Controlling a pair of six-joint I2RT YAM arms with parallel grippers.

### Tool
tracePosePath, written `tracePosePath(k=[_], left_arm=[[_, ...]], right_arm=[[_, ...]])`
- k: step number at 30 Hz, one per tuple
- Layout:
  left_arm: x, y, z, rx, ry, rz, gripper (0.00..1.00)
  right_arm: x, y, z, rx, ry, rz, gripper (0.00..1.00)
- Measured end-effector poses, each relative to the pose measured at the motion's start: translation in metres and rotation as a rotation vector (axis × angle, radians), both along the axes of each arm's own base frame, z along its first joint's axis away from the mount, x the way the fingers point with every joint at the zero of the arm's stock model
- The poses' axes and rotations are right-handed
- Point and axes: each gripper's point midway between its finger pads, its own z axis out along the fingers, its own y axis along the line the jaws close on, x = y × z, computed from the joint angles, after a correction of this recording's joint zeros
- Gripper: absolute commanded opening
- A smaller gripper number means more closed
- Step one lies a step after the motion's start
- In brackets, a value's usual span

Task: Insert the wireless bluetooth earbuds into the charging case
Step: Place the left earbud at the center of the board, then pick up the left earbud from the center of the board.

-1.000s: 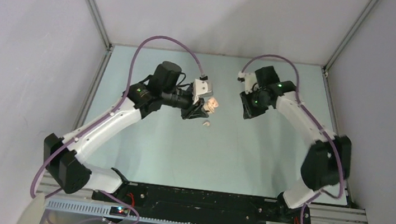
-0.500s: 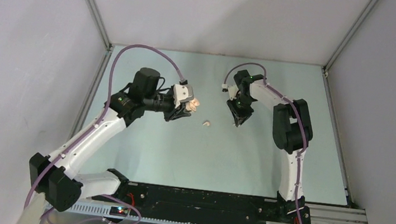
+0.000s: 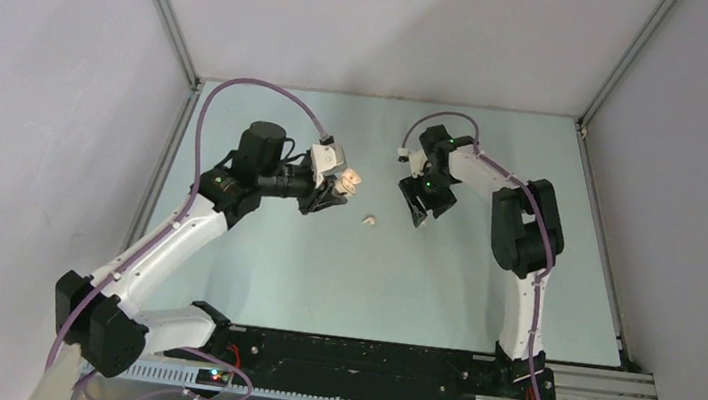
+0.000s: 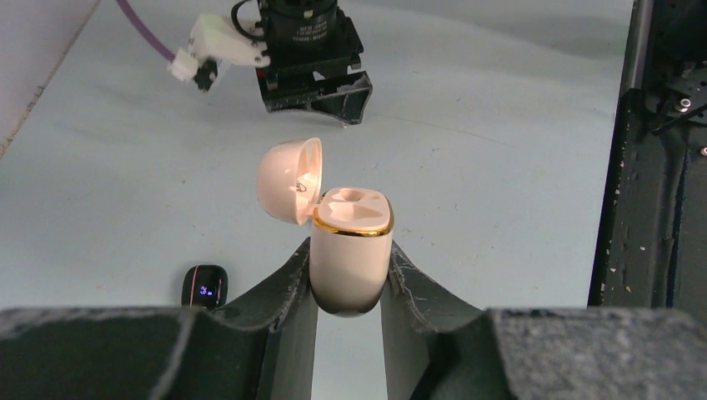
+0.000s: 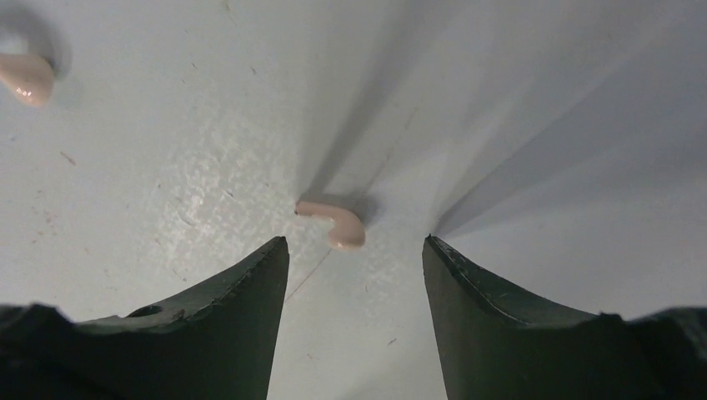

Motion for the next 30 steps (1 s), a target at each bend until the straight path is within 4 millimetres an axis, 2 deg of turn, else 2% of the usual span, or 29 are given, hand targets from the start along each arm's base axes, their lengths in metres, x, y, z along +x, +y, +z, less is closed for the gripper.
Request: tracePosePath(k=[4,9,17,23,30], left_arm=[[-0.001,-0.001,-0.007,-0.013,0.021,0.01,0.01],[-0.001,-0.001,-0.01,-0.022,0.031,0.019,0.01],[-0.001,-0.001,-0.002,-0.046,0.003,0.022,0.01],[0.0,-0.001,-0.001,-0.049,0.005,0.025,0.01],[0.0,-0.002,-0.005,-0.049,0.007,0.026,0.01]], right_arm=[[-0.005,-0.01,0.009,0.085,-0.005,-0.085,0.62],[-0.011,-0.013,0.015,0.218,0.017,-0.208,0.54],[-0.008,0.002,0.013,0.348,0.067,-0.31,0.47],[-0.008,0.01,0.002,0.386,0.12,-0.35,0.43],[-0.005,0.01,0.001,0.392,0.13,-0.385,0.4]])
